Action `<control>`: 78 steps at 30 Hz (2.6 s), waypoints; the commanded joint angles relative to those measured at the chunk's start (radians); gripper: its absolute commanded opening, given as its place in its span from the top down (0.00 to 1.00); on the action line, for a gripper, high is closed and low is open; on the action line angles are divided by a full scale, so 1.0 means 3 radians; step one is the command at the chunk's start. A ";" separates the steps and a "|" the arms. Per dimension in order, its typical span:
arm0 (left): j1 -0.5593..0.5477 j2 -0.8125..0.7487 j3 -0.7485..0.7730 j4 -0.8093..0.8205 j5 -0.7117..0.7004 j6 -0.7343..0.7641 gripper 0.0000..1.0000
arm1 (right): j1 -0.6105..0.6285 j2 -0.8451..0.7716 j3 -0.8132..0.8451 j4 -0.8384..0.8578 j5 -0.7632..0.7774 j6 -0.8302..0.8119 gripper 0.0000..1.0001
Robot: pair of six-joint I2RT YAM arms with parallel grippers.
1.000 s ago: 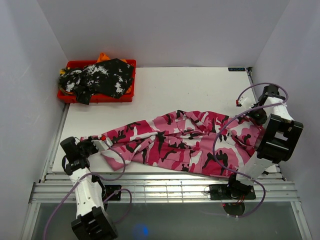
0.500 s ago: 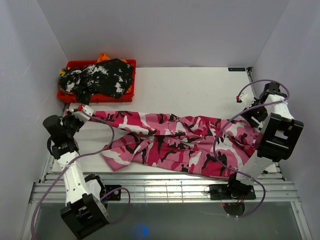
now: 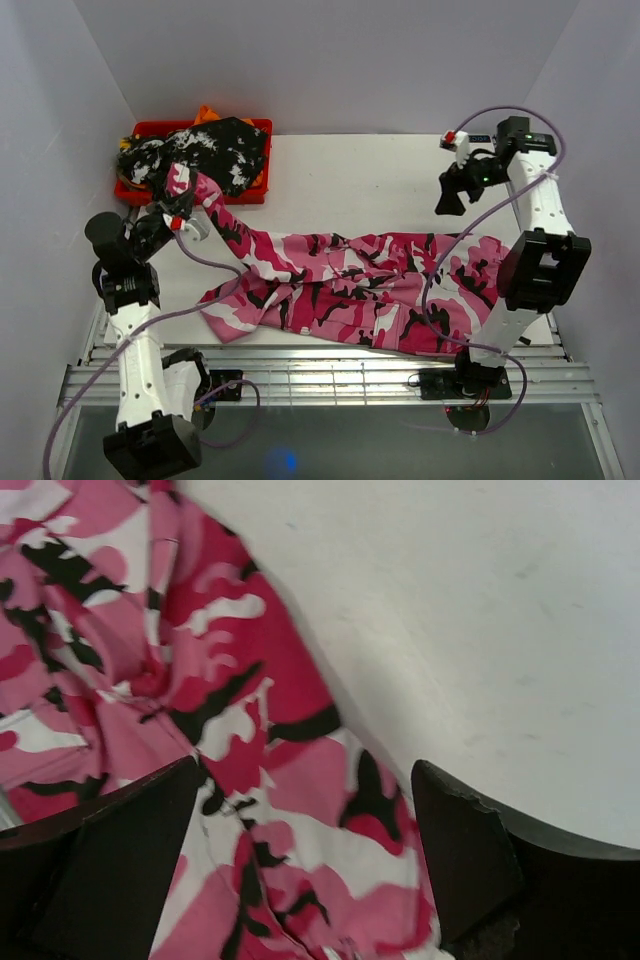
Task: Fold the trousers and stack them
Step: Flatten the trousers out
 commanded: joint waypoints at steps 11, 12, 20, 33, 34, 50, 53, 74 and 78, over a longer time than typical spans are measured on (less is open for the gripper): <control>-0.1504 0.0708 0.1208 -0.0434 0.0316 0.0303 1.00 | 0.0945 0.0307 0.0251 0.0353 -0.0681 0.1051 0.11; -0.1644 0.0693 0.1187 -0.0455 0.0296 0.0415 1.00 | 0.0935 0.0338 0.0465 0.0160 -0.0788 0.0939 0.09; -0.2719 0.0335 0.0646 -0.0475 0.0489 0.1755 1.00 | 0.1184 -0.0468 0.0167 0.0647 -0.1837 0.1264 0.10; -0.2827 0.0161 0.0103 -0.0470 0.0796 0.3387 1.00 | 0.2325 -0.0982 -0.0724 0.2377 -0.1802 0.2467 0.10; -0.2827 0.0161 0.0124 -0.0475 0.0781 0.3366 1.00 | 0.2366 -0.0941 -0.0684 0.2377 -0.1817 0.2472 0.10; -0.2832 0.0217 0.0155 -0.0517 0.0399 0.3328 0.58 | 0.2496 -0.0669 -0.0285 0.2550 -0.1435 0.2784 0.92; -0.2832 0.0084 0.0063 -0.0068 -0.0143 0.2669 0.24 | 0.1914 -0.0613 -0.0091 0.2830 -0.1041 0.3220 0.92; -0.2781 0.1224 0.1468 -0.1346 -0.1229 -0.1891 0.20 | 0.0949 -0.1598 -0.0410 0.4374 0.1431 0.3581 0.92; -0.2664 0.1724 0.2010 -0.1467 -0.1091 -0.2975 0.14 | 0.1052 -0.1937 -0.0571 0.4576 0.1221 0.3693 0.92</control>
